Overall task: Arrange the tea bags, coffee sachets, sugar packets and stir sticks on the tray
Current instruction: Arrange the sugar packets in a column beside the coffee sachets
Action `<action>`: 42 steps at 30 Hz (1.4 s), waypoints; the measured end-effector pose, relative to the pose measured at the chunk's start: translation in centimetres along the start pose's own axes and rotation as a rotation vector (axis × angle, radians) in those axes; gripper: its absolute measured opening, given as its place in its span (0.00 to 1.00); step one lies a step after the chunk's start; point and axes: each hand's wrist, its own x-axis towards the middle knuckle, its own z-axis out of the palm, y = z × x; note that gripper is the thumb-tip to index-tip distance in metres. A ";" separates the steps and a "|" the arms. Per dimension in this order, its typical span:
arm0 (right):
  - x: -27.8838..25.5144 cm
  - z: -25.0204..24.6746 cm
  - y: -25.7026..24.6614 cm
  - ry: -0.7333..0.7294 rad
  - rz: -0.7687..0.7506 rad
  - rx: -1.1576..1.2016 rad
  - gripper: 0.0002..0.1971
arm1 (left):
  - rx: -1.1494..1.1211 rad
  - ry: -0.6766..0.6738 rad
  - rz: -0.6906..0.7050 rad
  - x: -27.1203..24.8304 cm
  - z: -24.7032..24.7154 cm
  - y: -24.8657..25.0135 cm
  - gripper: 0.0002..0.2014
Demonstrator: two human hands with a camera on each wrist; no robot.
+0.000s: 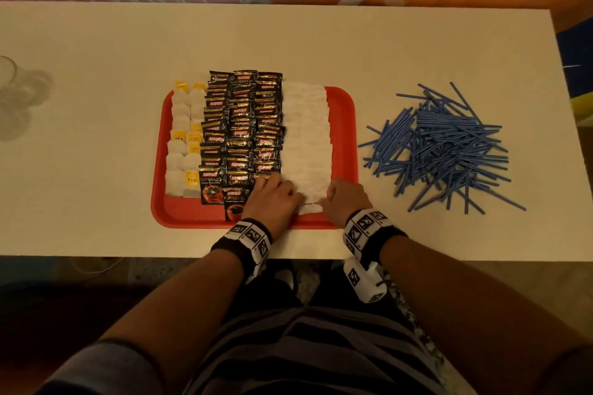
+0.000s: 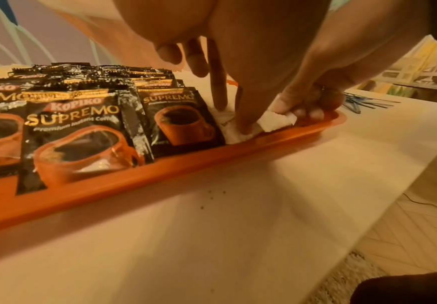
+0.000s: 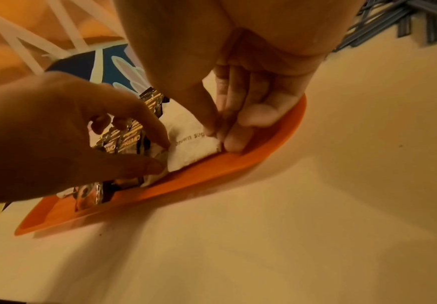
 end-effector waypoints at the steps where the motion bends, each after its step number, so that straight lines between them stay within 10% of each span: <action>1: -0.1 0.0 0.0 0.003 0.007 -0.018 0.09 | -0.001 -0.005 0.007 0.0 -0.1 0.0 0.17; 18: -0.1 -1.2 0.6 -0.090 0.023 -0.033 0.11 | -0.043 0.038 0.057 0.1 0.9 -0.8 0.16; 25: -0.8 -0.8 0.5 0.013 -0.469 -0.243 0.05 | -0.125 0.111 0.044 0.3 1.0 -1.4 0.13; 42: -0.9 -7.7 4.4 0.017 -0.095 0.151 0.02 | -0.568 0.080 -0.104 6.7 -5.0 2.2 0.10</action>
